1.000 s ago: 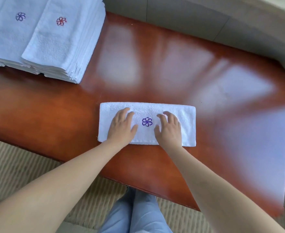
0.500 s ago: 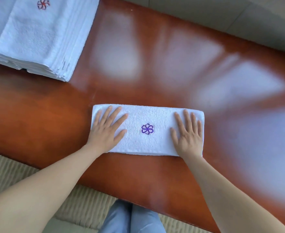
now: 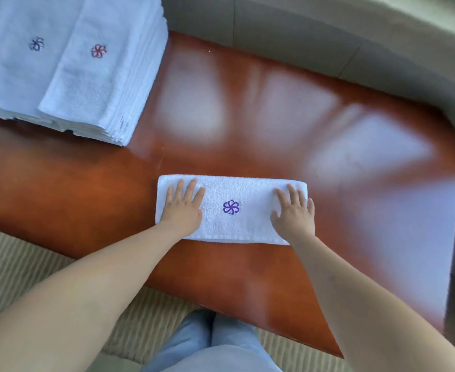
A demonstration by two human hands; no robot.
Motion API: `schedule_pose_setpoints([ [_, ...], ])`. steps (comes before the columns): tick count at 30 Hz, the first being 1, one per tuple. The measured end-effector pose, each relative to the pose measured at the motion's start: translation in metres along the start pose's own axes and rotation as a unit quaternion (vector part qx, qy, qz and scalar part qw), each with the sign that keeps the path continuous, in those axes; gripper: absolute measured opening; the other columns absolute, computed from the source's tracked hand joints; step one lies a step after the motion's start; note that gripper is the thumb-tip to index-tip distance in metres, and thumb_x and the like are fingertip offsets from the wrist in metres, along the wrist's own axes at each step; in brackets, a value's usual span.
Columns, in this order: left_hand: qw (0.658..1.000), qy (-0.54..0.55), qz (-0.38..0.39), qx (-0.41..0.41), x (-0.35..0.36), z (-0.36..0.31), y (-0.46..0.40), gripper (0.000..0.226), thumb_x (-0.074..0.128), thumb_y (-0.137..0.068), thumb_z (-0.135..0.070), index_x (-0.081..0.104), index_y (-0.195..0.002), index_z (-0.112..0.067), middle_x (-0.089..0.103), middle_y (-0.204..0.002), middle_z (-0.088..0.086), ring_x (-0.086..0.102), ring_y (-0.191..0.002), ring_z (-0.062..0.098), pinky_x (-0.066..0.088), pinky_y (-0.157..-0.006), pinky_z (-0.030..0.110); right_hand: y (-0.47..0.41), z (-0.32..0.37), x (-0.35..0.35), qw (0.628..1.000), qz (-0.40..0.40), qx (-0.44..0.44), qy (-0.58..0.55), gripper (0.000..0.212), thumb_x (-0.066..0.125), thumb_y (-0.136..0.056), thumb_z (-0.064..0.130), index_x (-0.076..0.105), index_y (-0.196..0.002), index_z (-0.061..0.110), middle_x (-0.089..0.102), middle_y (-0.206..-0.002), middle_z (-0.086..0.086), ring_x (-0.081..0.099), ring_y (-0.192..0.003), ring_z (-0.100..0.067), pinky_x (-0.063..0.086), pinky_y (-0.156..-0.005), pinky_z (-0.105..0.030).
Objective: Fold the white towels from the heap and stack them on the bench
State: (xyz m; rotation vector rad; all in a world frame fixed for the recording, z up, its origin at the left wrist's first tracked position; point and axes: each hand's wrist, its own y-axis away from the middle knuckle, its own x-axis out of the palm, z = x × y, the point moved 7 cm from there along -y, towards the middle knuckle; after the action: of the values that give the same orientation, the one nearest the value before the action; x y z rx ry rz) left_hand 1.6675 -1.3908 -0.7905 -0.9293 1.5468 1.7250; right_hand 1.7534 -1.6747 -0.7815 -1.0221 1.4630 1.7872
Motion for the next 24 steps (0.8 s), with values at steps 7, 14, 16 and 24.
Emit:
schedule_pose_setpoints([
  [7,0.991,0.043,-0.005,0.125,-0.058,-0.097,-0.026,0.049,0.044,-0.102,-0.029,0.042,-0.149,-0.019,0.021,-0.166,0.004,0.017,-0.153,0.026,0.011,-0.125,0.045,0.046,-0.053,0.002,0.963,0.032,0.172,-0.206,0.042,0.052,-0.094,0.018,0.054,-0.134,0.028,0.044,-0.138,0.003,0.061,-0.098,-0.025,0.048,-0.070,-0.033],
  [14,0.974,0.100,-0.012,0.202,-0.096,-0.210,-0.078,0.036,0.051,-0.095,-0.019,0.047,-0.131,-0.017,0.052,-0.137,0.003,0.047,-0.130,0.026,0.031,-0.110,0.038,0.048,-0.089,0.020,0.939,0.016,0.201,-0.277,0.023,0.061,-0.092,0.025,0.056,-0.114,0.028,0.048,-0.116,0.001,0.062,-0.086,-0.026,0.054,-0.075,-0.040],
  [16,0.974,0.102,-0.004,0.203,-0.103,-0.232,-0.088,0.038,0.053,-0.094,-0.016,0.044,-0.131,-0.016,0.055,-0.130,0.007,0.053,-0.121,0.029,0.036,-0.104,0.038,0.046,-0.094,0.023,0.937,0.021,0.202,-0.285,0.029,0.064,-0.088,0.027,0.053,-0.116,0.028,0.049,-0.115,0.002,0.062,-0.088,-0.025,0.053,-0.081,-0.041],
  [24,0.959,0.069,0.108,0.253,-0.126,-0.254,-0.111,0.023,0.043,-0.090,-0.007,0.053,-0.082,-0.026,0.045,-0.096,-0.004,0.051,-0.103,0.024,0.040,-0.069,0.036,0.032,-0.097,0.022,0.921,0.050,0.158,-0.352,0.061,0.062,-0.078,0.016,0.048,-0.134,0.036,0.041,-0.119,0.005,0.060,-0.090,-0.016,0.055,-0.073,-0.036],
])
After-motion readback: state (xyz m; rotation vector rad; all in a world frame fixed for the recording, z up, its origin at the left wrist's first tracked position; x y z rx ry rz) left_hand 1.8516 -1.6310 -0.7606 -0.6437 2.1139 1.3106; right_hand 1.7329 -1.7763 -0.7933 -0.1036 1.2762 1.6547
